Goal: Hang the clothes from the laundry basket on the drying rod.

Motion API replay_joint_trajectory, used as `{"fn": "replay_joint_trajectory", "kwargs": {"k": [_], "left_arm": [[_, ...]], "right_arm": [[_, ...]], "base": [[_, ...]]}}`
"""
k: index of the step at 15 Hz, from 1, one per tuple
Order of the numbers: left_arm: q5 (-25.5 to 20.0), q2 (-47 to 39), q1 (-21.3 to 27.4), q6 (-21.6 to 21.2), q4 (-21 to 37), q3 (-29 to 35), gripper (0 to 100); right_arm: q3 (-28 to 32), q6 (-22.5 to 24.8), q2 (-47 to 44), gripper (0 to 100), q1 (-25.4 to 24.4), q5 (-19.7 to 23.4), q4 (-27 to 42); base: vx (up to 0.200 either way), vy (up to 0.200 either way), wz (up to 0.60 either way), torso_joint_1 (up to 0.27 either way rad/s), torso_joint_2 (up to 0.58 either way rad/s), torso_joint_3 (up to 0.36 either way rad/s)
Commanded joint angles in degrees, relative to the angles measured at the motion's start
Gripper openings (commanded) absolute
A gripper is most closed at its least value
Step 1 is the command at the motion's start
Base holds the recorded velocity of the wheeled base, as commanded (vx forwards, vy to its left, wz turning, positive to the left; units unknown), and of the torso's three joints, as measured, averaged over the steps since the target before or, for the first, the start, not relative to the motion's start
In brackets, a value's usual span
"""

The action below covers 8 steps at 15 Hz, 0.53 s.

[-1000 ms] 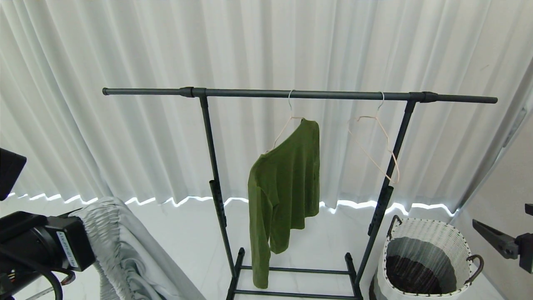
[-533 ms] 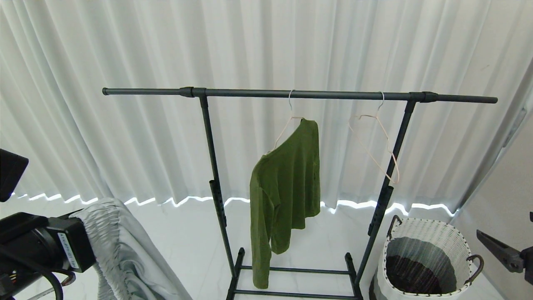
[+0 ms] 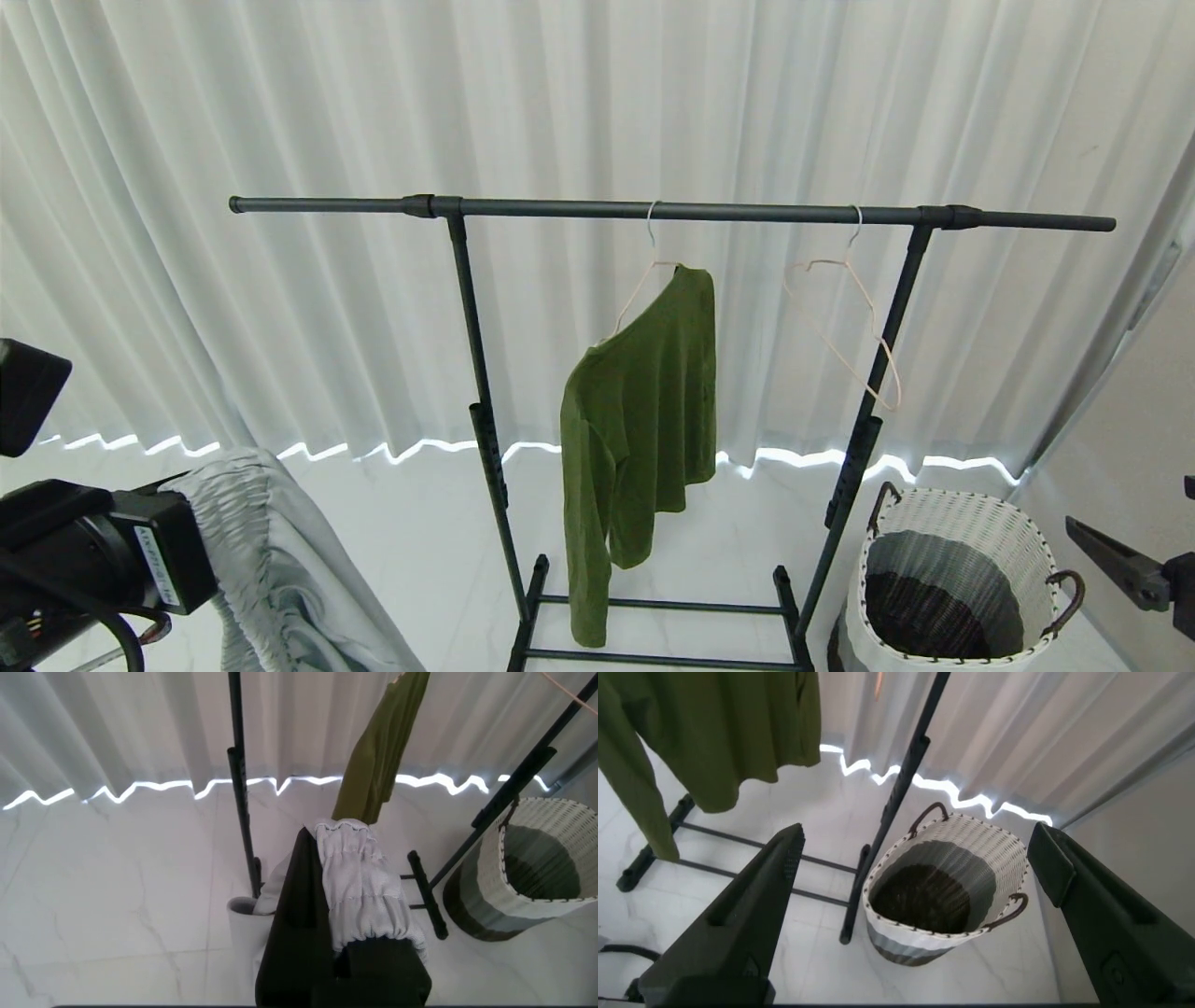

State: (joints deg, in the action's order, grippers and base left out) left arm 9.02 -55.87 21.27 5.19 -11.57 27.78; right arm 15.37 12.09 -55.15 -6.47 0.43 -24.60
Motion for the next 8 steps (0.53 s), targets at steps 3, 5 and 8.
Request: {"fn": "replay_joint_trajectory", "kwargs": {"k": [3,5,8], "left_arm": [[0.03,-0.03,0.0,-0.01,-0.03,-0.01,0],[0.03,-0.12,0.0,-0.01,-0.03,-0.01,0],[0.03,-0.12,0.0,0.08,-0.03,-0.1,0]], "right_arm": [[-0.52,0.39,-0.05,100,-0.03,0.01,-0.01],[-0.61,0.39,-0.05,100,-0.03,0.01,-0.01],[-0.69,0.39,0.22,100,-0.03,0.1,-0.1]], "base": [[0.0,0.0,0.0,0.0,0.0,0.0],[0.0,0.0,0.0,0.0,0.0,0.0],[0.0,0.0,0.0,0.0,0.0,0.0]]}}
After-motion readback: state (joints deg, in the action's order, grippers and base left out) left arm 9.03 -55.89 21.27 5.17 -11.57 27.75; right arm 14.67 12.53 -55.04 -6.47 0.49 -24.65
